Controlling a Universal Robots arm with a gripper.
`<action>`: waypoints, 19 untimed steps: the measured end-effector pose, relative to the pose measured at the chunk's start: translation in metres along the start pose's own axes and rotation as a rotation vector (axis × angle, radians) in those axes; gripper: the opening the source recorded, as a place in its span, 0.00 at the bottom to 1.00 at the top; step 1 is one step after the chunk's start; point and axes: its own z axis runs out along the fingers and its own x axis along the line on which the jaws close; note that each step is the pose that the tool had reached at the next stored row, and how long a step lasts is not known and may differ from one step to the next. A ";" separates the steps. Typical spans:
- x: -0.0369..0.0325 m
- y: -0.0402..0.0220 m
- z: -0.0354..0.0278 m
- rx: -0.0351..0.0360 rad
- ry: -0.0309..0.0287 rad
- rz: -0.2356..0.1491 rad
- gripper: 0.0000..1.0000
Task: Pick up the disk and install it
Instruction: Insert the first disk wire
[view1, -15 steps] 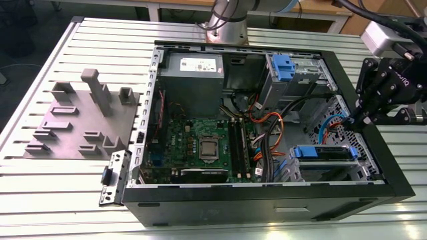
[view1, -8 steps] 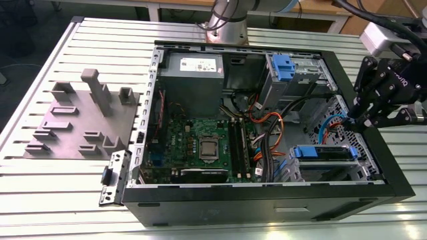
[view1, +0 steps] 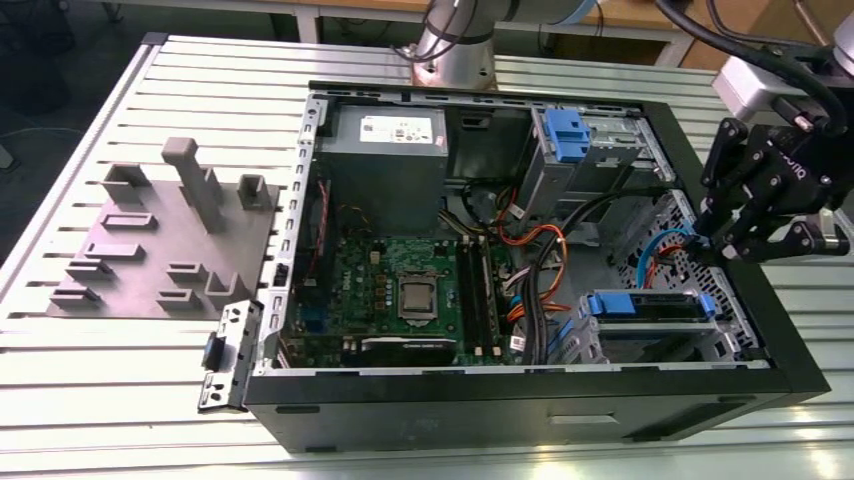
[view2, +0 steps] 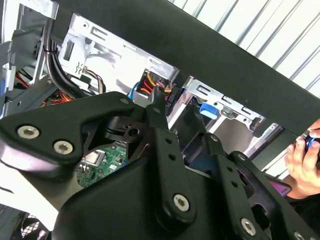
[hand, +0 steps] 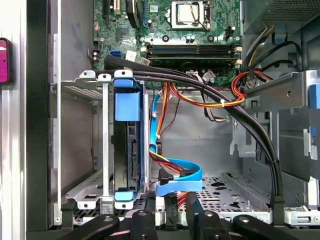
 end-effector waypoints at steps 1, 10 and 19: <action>0.0000 -0.0001 0.0007 -0.0011 -0.0001 0.000 0.36; 0.0002 -0.0003 0.0020 -0.0018 -0.0020 -0.001 0.16; 0.0115 0.0015 0.0021 -0.0013 -0.0028 -0.005 0.16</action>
